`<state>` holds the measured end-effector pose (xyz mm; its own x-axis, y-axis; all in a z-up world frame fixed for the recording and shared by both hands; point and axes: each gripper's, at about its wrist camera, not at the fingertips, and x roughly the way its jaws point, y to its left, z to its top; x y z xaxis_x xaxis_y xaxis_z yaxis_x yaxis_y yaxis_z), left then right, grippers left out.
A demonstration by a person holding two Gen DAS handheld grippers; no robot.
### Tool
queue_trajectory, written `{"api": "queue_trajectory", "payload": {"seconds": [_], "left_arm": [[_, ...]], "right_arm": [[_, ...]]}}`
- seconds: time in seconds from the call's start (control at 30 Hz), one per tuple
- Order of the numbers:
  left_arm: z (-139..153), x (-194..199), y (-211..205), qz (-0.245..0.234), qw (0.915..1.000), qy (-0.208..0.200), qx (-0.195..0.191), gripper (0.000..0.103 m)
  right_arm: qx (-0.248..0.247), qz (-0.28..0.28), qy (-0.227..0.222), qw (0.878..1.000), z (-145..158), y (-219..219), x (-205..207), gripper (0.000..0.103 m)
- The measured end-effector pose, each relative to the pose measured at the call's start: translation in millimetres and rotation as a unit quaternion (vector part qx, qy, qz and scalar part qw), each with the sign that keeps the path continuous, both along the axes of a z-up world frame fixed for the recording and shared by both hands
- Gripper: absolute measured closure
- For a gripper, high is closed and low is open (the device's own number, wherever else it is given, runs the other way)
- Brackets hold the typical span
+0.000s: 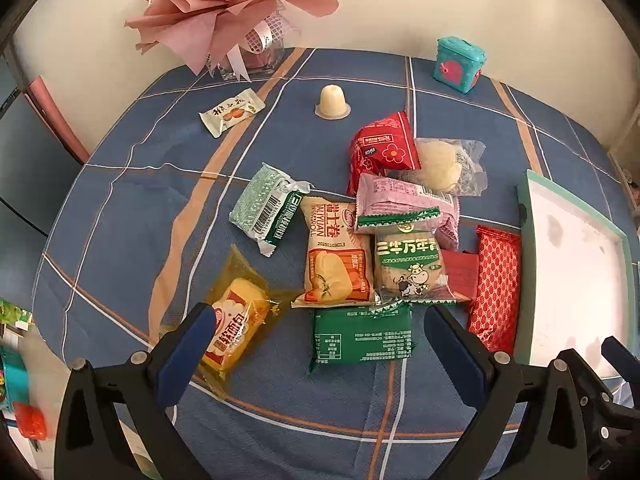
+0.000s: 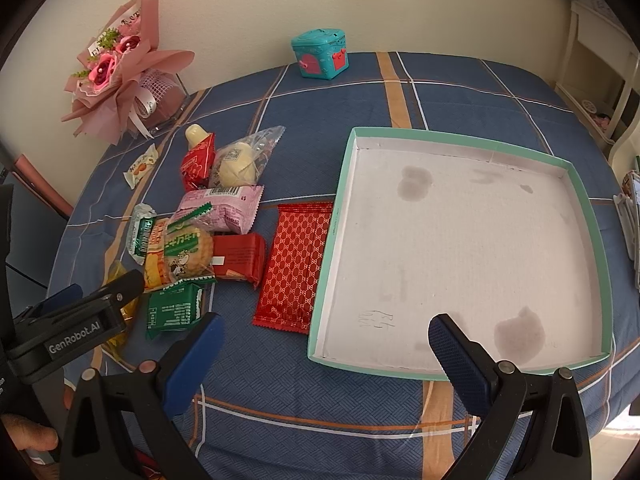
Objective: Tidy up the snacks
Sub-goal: 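Move both grippers toward the snack pile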
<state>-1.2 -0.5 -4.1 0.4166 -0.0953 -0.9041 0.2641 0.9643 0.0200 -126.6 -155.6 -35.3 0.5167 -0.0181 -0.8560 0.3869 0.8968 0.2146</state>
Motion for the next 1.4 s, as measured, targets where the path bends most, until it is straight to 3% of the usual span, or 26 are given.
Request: {"api": "queue_trajectory", "payload": {"seconds": [0.4, 0.9, 1.1, 1.4], "left_arm": [[-8.8, 2.8, -1.8, 0.005, 0.9997, 0.003, 0.023, 0.0], [-10.2, 7.5, 6.5, 0.013, 0.9997, 0.001, 0.018, 0.0], [-2.3, 15.8, 39.7, 0.061, 0.9981, 0.003, -0.011, 0.0], [-18.0, 32.8, 91.7, 0.135, 0.9881, 0.056, -0.047, 0.0]], "right_arm": [[-0.003, 0.005, 0.001, 1.0, 0.0, 2.6, 1.7, 0.0], [-0.003, 0.012, 0.004, 1.0, -2.3, 10.2, 6.8, 0.0], [0.008, 0.032, 0.008, 0.999, -5.9, 26.1, 21.3, 0.0], [0.023, 0.077, 0.017, 0.997, -17.3, 61.0, 59.6, 0.0]]}}
